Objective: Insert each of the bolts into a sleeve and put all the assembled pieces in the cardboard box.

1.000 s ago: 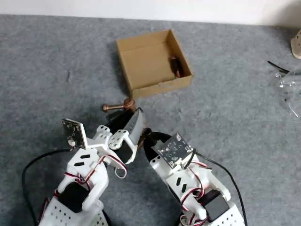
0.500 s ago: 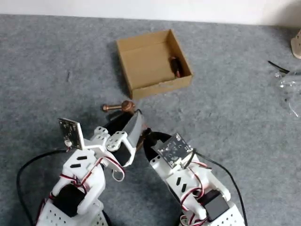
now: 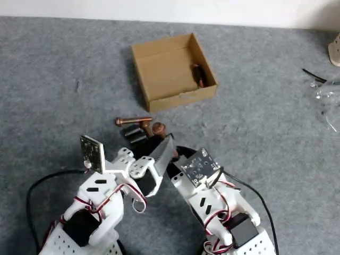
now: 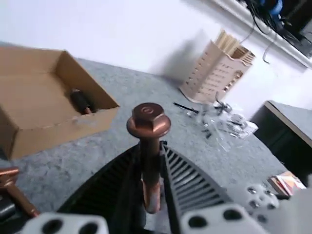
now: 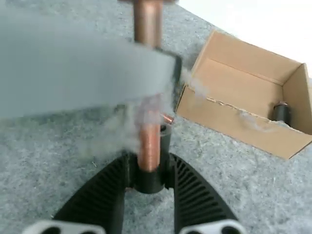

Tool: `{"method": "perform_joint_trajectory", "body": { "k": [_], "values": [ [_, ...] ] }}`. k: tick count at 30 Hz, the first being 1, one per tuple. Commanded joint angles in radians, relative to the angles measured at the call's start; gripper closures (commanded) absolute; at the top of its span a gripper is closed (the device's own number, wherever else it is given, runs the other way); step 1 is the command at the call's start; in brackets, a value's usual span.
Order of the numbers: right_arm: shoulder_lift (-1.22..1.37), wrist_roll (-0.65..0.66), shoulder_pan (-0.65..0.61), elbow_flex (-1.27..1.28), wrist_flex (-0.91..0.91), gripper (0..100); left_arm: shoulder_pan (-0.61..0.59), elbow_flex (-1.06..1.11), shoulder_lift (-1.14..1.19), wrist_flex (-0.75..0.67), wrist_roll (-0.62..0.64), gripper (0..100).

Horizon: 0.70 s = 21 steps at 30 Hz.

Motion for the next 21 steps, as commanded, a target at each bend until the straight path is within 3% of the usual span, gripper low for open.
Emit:
{"method": "perform_joint_trajectory", "body": {
  "k": [1,9,15,21],
  "values": [
    [-0.012,0.012,0.012,-0.015,-0.039,99.4,-0.005,-0.008,-0.012,-0.008,0.003,99],
    [-0.012,0.012,0.012,-0.008,-0.039,99.4,-0.160,-0.041,-0.012,-0.057,0.009,99],
    [-0.012,0.014,0.012,-0.008,-0.039,99.4,-0.153,-0.042,-0.012,-0.054,0.011,99],
    [-0.012,0.014,0.010,-0.008,-0.039,99.4,-0.039,0.013,-0.012,-0.058,0.008,99]
  ]
}}
